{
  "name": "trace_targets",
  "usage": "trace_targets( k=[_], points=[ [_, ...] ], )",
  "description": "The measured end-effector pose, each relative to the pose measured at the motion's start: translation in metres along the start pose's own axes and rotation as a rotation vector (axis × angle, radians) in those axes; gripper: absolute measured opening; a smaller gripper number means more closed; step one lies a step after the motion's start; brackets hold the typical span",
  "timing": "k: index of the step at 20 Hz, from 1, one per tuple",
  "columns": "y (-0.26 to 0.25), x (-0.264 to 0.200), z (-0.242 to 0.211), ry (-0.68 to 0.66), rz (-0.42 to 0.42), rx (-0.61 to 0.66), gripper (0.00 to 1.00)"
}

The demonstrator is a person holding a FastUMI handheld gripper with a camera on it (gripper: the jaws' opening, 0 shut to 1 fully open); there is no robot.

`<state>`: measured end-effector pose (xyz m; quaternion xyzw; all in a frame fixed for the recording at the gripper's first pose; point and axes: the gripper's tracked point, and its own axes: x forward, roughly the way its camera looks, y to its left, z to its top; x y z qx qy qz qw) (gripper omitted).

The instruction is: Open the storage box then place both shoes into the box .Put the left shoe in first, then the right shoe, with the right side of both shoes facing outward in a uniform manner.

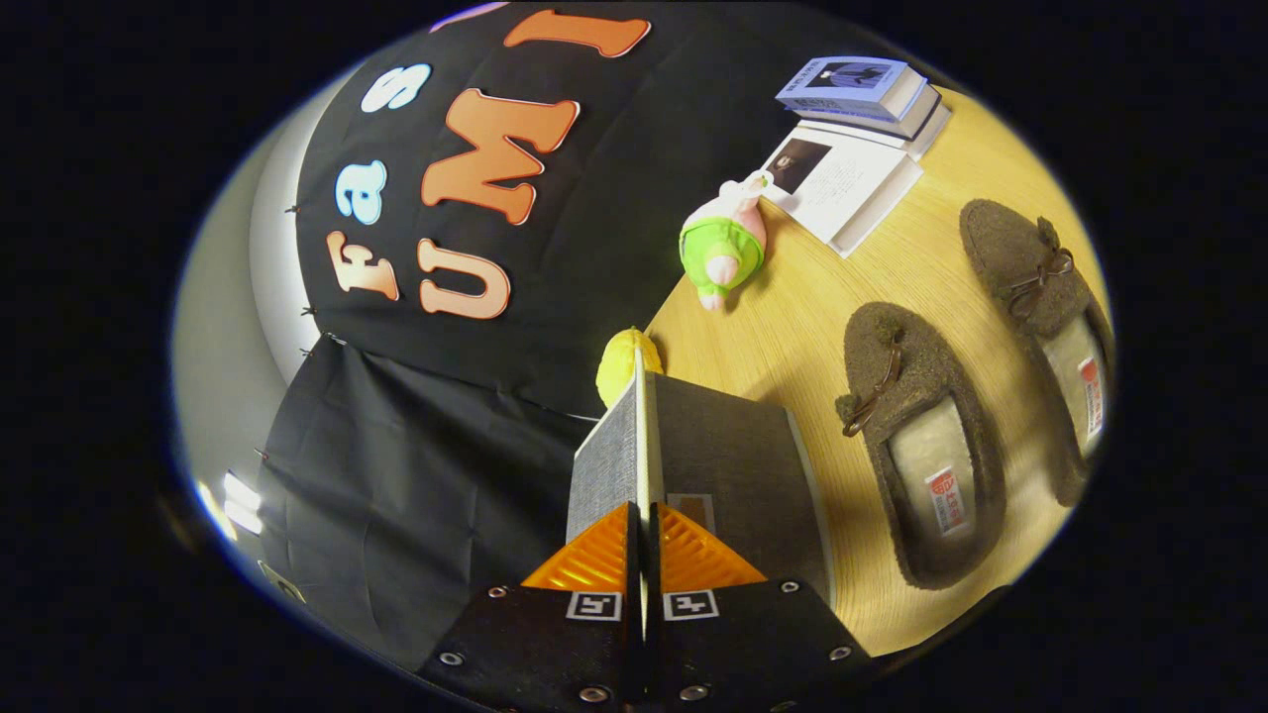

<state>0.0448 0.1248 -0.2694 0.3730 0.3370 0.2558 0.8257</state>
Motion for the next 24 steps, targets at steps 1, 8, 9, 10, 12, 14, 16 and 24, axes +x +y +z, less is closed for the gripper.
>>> trace_targets(
  k=[1, 8, 9, 10, 12, 14, 16, 24],
  points=[
    [0.006, -0.002, -0.003, 0.005, -0.010, -0.029, 0.01],
    [0.086, -0.019, 0.008, -0.049, 0.042, -0.081, 0.01],
    [0.099, -0.019, 0.009, -0.053, 0.041, -0.100, 0.01],
    [0.111, -0.018, 0.008, -0.055, 0.034, -0.129, 0.01],
    [0.136, -0.013, 0.002, -0.056, 0.003, -0.208, 0.00],
    [0.164, -0.007, -0.003, -0.065, -0.006, -0.281, 0.01],
    [0.189, 0.002, -0.011, -0.076, -0.001, -0.331, 0.02],
    [0.245, 0.052, -0.068, -0.011, 0.033, -0.410, 0.04]
  ],
)
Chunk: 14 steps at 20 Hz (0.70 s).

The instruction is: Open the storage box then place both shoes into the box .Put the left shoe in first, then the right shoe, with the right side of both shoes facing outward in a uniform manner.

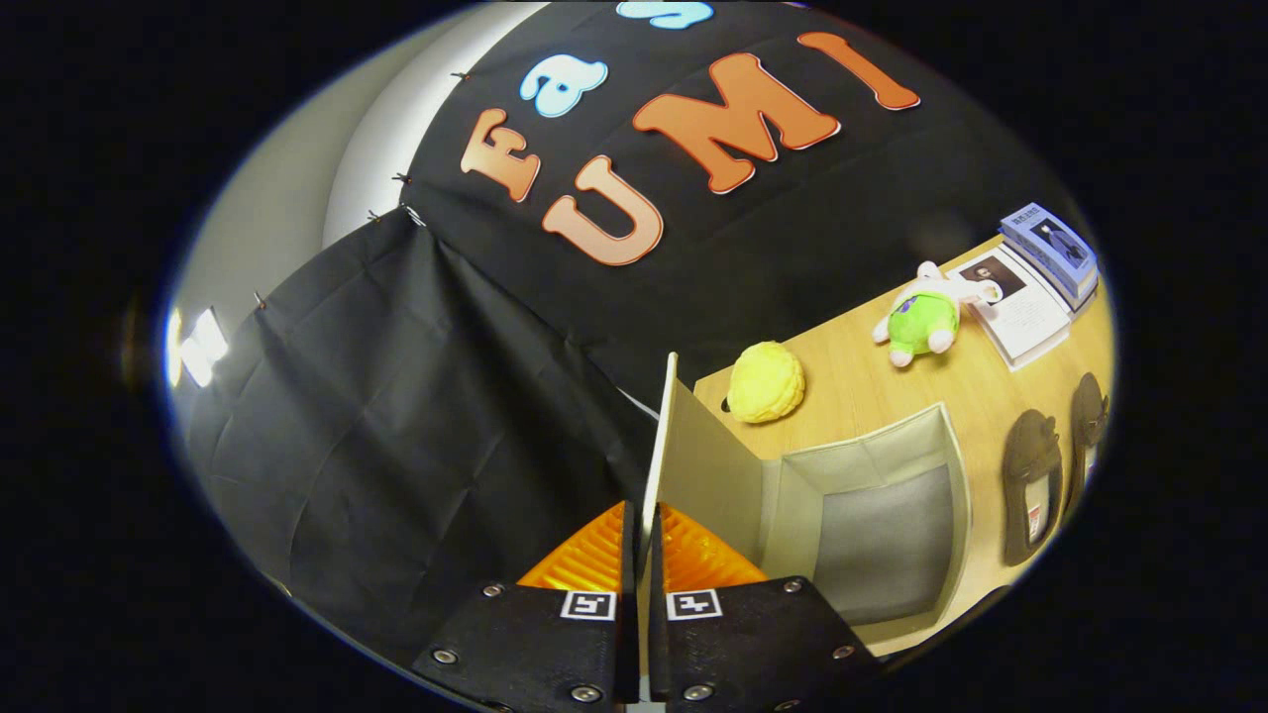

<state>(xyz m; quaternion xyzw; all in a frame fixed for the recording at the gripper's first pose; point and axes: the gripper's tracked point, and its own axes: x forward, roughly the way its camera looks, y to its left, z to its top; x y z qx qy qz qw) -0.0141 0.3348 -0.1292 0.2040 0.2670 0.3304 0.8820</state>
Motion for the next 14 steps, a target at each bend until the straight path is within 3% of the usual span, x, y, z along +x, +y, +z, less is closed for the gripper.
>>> trace_targets(
  k=[3, 5, 6, 8, 10, 14],
  points=[
    [0.022, 0.015, -0.014, 0.031, 0.030, -0.125, 0.14],
    [0.022, 0.020, -0.026, 0.055, 0.020, -0.198, 0.38],
    [0.022, 0.020, -0.028, 0.057, 0.013, -0.218, 0.63],
    [0.015, 0.024, -0.027, 0.044, -0.011, -0.248, 0.89],
    [0.004, 0.025, -0.026, 0.042, -0.046, -0.270, 0.96],
    [-0.015, 0.018, -0.013, 0.013, -0.099, -0.296, 0.98]
  ],
)
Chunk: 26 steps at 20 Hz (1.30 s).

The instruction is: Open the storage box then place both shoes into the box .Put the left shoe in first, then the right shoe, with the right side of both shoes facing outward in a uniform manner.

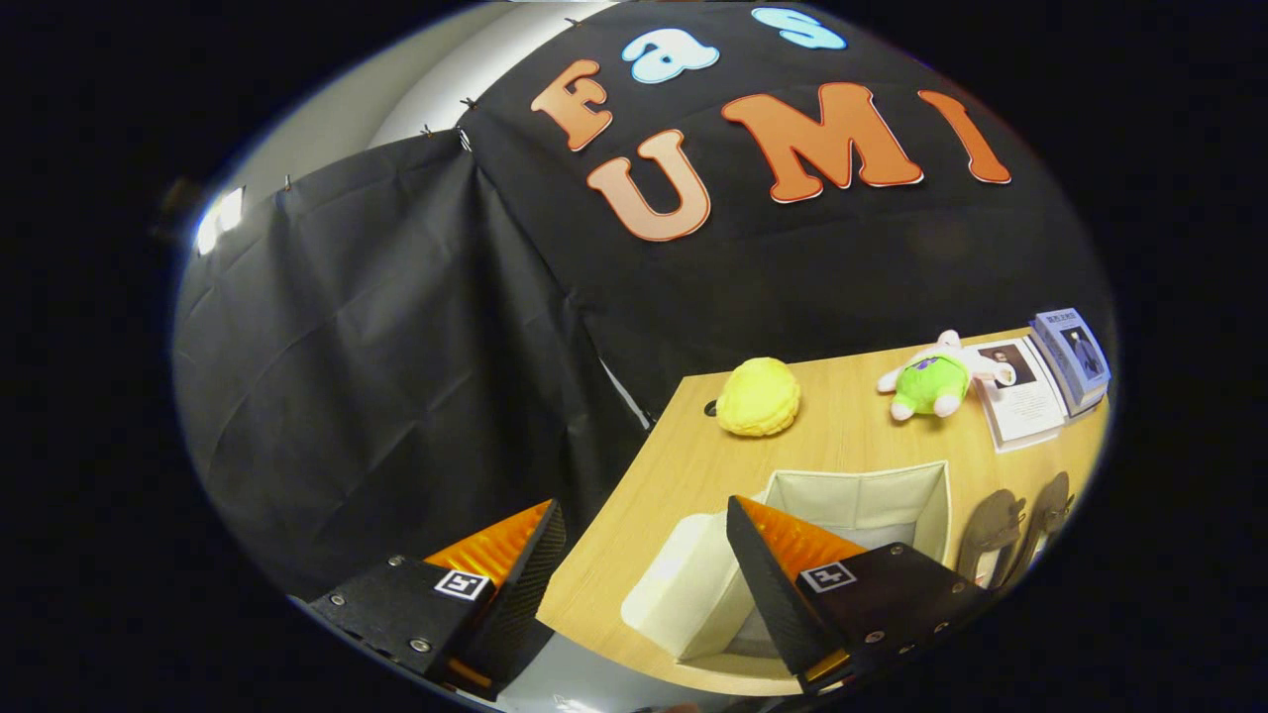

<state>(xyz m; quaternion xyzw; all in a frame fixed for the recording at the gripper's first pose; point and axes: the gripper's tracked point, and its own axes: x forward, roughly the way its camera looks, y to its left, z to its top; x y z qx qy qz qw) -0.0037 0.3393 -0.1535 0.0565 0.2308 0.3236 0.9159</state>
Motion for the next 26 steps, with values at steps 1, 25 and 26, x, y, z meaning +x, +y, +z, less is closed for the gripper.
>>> trace_targets(
  k=[1, 25, 26],
  points=[
    [-0.007, -0.002, 0.004, -0.009, -0.016, -0.004, 0.98],
    [-0.269, -0.138, -0.029, -0.081, -0.562, 0.047, 0.98],
    [-0.280, -0.141, -0.037, -0.074, -0.583, 0.056, 0.98]
  ],
)
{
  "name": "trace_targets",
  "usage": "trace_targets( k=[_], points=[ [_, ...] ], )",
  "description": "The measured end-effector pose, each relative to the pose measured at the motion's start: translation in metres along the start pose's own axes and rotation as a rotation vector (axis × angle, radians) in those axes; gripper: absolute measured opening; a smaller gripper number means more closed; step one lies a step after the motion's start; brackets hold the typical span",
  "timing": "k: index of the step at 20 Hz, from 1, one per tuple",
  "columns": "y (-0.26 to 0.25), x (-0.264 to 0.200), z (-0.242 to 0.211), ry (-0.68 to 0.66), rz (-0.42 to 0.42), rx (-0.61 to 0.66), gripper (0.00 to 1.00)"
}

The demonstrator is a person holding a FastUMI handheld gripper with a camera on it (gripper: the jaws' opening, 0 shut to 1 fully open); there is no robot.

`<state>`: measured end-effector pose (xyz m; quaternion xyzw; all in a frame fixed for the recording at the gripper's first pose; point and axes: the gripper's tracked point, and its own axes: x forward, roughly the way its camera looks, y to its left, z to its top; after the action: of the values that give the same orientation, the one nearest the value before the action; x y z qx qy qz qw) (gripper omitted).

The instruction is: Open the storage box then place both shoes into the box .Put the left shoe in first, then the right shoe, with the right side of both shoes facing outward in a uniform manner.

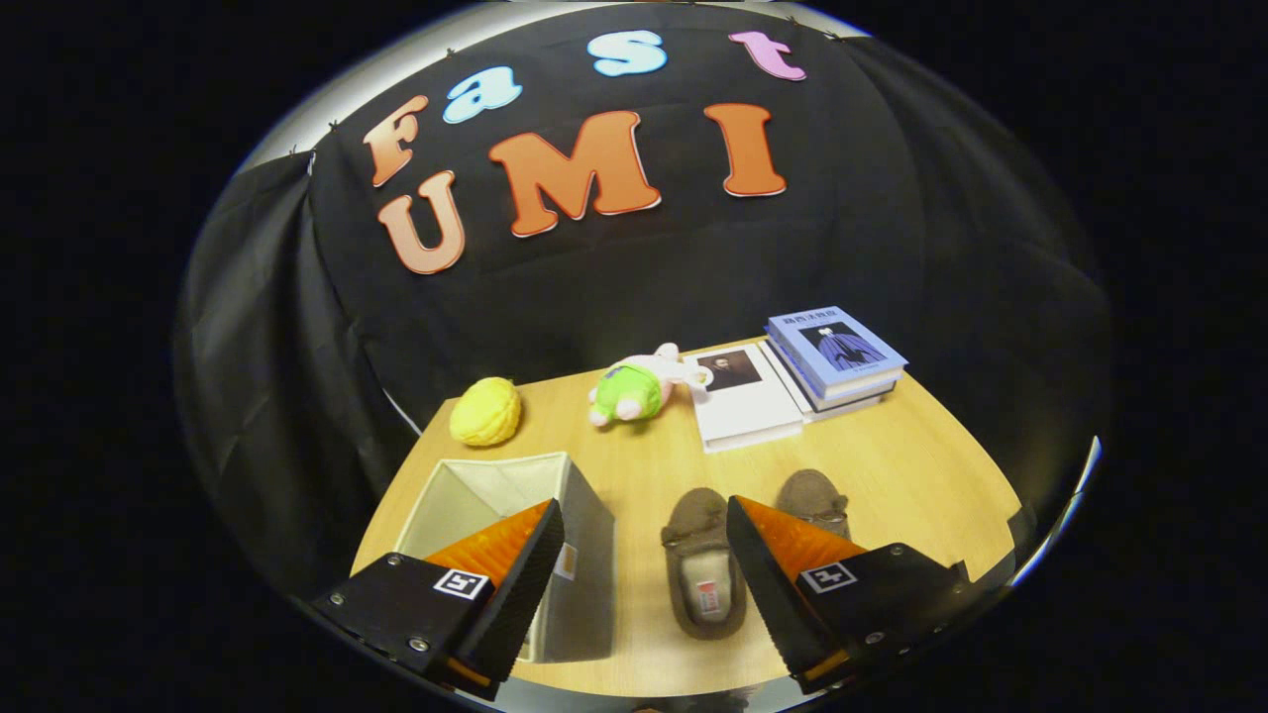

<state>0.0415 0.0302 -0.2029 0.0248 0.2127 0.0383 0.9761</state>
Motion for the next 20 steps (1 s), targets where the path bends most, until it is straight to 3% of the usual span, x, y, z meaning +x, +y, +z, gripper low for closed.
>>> trace_targets(
  k=[6, 10, 14, 20],
  points=[
    [-0.045, 0.019, -0.047, 0.076, -0.066, 0.032, 0.96],
    [-0.051, 0.042, -0.083, 0.155, -0.061, 0.030, 0.77],
    [-0.049, 0.069, -0.117, 0.235, -0.059, 0.013, 0.66],
    [-0.065, 0.101, -0.147, 0.291, -0.120, 0.026, 0.60]
  ],
)
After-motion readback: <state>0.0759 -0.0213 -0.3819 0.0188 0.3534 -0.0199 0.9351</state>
